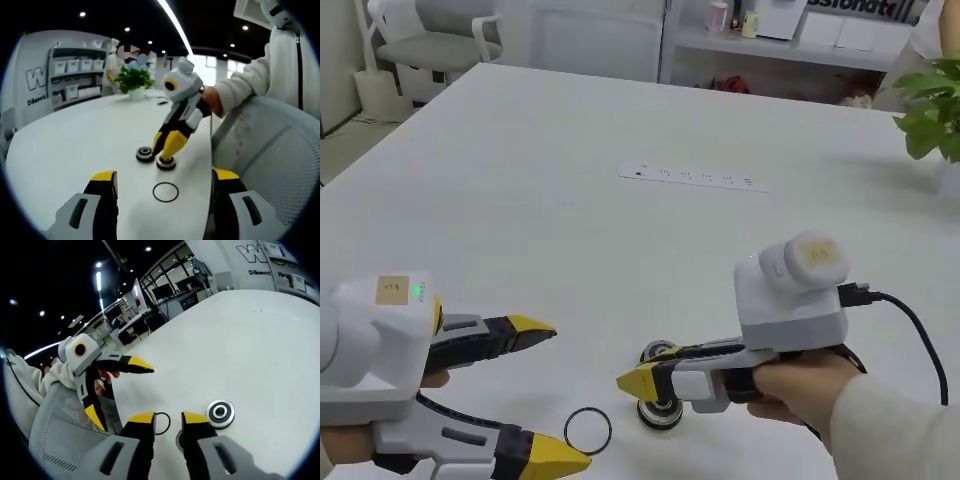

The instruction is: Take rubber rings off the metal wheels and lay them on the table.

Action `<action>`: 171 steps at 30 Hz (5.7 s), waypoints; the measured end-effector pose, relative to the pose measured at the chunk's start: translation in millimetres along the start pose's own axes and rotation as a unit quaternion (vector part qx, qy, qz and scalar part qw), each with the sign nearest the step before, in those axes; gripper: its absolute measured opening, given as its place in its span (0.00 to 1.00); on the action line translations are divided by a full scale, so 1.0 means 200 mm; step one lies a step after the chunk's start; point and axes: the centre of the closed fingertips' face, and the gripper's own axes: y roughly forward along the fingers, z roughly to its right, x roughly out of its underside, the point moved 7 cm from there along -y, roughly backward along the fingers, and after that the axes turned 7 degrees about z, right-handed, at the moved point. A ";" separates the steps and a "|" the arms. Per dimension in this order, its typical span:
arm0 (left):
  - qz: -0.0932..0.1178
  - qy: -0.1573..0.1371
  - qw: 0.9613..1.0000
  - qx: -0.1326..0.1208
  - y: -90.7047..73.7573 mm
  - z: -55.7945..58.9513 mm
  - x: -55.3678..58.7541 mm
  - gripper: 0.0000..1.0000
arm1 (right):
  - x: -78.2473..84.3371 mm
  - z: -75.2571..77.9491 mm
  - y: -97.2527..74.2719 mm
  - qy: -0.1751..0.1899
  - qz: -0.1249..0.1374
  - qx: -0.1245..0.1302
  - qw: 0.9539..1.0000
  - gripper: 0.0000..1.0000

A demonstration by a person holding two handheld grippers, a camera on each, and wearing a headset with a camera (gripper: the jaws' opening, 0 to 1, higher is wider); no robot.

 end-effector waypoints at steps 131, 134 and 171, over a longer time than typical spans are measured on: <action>-0.043 0.057 0.996 0.056 0.44 -0.03 0.00 0.36 | 0.17 0.16 -0.14 -0.128 -0.075 -0.027 0.989 0.37; -0.049 0.062 0.995 0.056 0.45 -0.03 0.02 0.33 | 0.17 0.16 -0.13 -0.129 -0.073 -0.030 0.988 0.35; -0.059 0.058 0.995 0.062 0.48 0.00 0.08 0.15 | 0.20 0.17 -0.10 -0.165 -0.084 -0.027 0.982 0.21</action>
